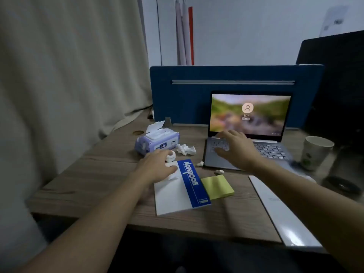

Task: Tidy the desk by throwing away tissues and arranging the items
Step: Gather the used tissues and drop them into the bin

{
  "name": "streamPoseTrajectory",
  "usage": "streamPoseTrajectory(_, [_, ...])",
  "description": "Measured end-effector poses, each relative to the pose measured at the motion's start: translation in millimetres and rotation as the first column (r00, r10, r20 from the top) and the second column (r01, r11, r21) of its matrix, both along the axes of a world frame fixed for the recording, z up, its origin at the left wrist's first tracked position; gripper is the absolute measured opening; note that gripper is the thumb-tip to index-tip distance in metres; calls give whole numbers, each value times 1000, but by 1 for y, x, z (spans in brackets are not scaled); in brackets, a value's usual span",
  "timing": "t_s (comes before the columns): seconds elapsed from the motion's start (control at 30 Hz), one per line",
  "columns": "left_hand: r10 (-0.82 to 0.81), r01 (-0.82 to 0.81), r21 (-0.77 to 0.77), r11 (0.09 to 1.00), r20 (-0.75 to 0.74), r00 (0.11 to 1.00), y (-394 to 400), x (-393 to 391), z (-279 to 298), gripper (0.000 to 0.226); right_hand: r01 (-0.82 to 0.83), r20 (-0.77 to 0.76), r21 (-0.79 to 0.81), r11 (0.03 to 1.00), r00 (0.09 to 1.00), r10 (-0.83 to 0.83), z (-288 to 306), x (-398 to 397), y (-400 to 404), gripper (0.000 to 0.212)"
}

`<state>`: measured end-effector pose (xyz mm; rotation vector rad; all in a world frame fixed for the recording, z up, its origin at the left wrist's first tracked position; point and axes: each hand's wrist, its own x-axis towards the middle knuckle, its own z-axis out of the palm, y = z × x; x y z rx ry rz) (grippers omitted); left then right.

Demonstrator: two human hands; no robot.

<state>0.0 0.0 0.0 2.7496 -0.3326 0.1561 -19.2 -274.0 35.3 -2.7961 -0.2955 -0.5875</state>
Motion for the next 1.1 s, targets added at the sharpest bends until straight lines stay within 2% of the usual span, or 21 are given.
streamPoseTrajectory(0.13, [-56,62,62,996,-101,993,15,16,-16,66,-27,-75,20,999,997,29,-20,31,22,47])
streamPoseTrajectory(0.27, [-151,148,-60,987,-54,987,29,28,-33,50,-47,-119,42,998,991,52,-40,64,44,42])
streamPoseTrajectory(0.4, [-172,171,-138,975,7,985,34,33,-41,35,-48,-148,93,995,987,62,-61,87,67,44])
streamPoseTrajectory(0.63, [-174,190,-180,965,103,979,37,41,-41,21,3,-65,73,997,998,1,-77,115,85,45])
streamPoseTrajectory(0.73, [-159,190,-259,947,135,978,38,45,-40,19,1,-134,61,998,991,8,-77,122,88,46])
streamPoseTrajectory(0.87, [-70,128,-277,952,207,976,43,47,-41,19,-40,-248,175,984,965,84,-76,128,94,27])
streamPoseTrajectory(0.97, [-57,128,-342,931,209,976,45,45,-38,19,-45,-265,174,984,960,91,-78,129,95,15])
streamPoseTrajectory(1.1, [-48,121,-300,946,241,969,44,42,-33,22,-24,-227,285,958,970,91,-78,118,88,8])
